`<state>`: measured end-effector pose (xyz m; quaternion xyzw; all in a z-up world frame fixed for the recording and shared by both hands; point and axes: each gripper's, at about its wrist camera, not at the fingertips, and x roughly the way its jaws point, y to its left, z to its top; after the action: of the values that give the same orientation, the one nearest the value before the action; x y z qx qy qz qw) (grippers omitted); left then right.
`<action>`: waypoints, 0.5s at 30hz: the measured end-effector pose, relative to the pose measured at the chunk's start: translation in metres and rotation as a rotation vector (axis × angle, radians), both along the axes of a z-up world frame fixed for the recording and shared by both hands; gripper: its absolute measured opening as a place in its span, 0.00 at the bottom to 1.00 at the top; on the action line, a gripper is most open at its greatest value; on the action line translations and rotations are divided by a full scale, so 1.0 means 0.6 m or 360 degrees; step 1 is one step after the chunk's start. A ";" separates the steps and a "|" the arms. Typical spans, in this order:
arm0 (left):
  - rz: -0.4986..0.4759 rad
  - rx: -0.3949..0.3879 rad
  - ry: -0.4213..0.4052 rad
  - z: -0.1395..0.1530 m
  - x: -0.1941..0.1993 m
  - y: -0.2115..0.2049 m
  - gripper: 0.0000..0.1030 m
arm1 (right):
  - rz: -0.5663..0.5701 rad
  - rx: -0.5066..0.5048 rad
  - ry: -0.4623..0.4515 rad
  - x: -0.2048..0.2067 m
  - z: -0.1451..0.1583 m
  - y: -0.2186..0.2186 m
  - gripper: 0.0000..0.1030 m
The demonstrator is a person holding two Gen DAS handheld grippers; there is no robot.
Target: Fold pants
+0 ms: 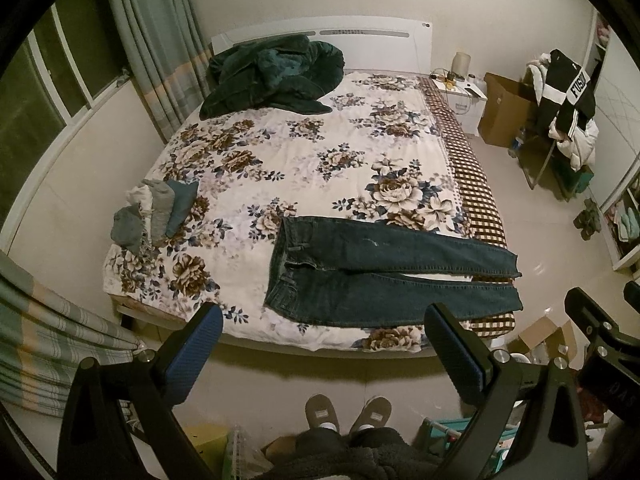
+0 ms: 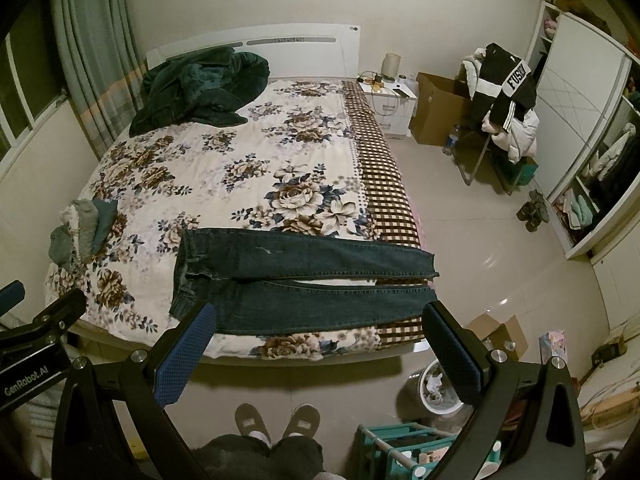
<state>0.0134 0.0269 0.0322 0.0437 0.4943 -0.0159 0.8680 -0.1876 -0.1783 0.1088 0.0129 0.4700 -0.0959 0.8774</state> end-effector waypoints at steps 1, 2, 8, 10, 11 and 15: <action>-0.0001 -0.0001 0.0000 0.003 0.002 0.002 1.00 | -0.0001 -0.0001 0.0001 0.000 0.001 0.000 1.00; 0.0000 0.0004 -0.0003 0.000 -0.001 -0.002 1.00 | 0.0000 -0.0001 0.0001 -0.001 0.001 0.001 1.00; -0.0001 0.0001 -0.0006 0.000 -0.003 -0.001 1.00 | 0.0002 -0.0001 -0.0004 -0.004 0.005 0.003 1.00; 0.0000 0.0004 -0.0010 0.000 -0.004 -0.002 1.00 | 0.0003 0.0000 -0.0003 -0.005 0.006 0.003 1.00; 0.0001 0.0003 -0.0010 0.000 -0.004 -0.002 1.00 | 0.0001 -0.0001 -0.0004 -0.006 0.007 0.003 1.00; 0.0002 0.0003 -0.0013 0.005 -0.002 0.002 1.00 | 0.0001 0.0000 -0.0004 -0.007 0.008 0.004 1.00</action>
<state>0.0123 0.0278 0.0354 0.0444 0.4907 -0.0146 0.8700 -0.1919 -0.1760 0.1137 0.0129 0.4689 -0.0955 0.8780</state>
